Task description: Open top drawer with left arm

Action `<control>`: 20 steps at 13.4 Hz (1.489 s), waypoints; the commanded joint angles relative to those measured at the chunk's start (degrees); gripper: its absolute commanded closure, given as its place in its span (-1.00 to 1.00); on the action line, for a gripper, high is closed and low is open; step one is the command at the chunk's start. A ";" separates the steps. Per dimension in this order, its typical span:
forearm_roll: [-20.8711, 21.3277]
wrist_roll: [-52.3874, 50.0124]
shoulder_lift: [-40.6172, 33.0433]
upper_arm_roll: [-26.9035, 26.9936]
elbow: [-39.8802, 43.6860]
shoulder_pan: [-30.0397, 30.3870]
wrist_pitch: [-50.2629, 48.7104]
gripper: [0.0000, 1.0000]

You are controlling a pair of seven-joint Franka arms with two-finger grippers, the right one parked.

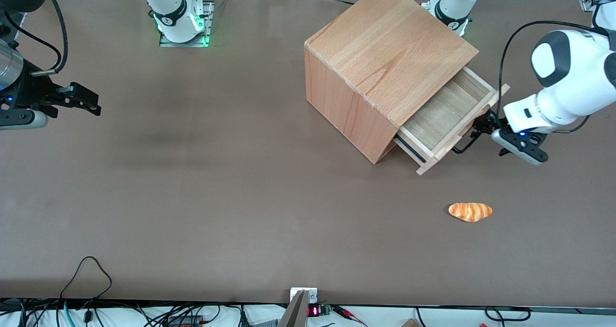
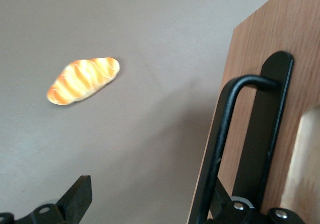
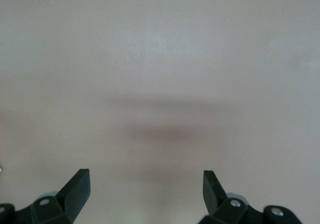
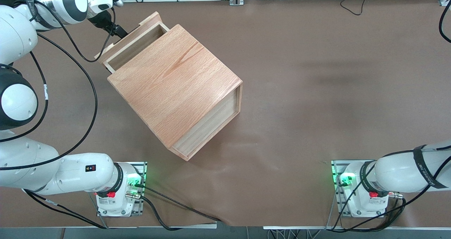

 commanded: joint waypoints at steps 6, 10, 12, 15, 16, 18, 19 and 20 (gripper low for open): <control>0.23 1.22 -0.48 0.17 7.13 0.26 -6.42 -1.00; 0.23 -0.70 -3.73 1.05 9.60 0.35 -12.93 -1.00; 0.32 -7.09 -6.54 1.75 10.13 0.35 -16.36 -1.00; 3.56 -17.90 -11.81 1.84 10.13 -0.35 -20.40 -1.00; 3.74 -22.38 -13.57 2.36 10.22 -0.96 -22.85 -1.00; 7.24 -28.89 -15.42 2.98 12.32 -1.85 -27.60 -1.00; 8.74 -32.32 -15.52 3.07 14.25 -2.11 -30.67 -1.00; 10.15 -35.14 -15.43 2.98 16.18 -2.46 -32.88 -1.00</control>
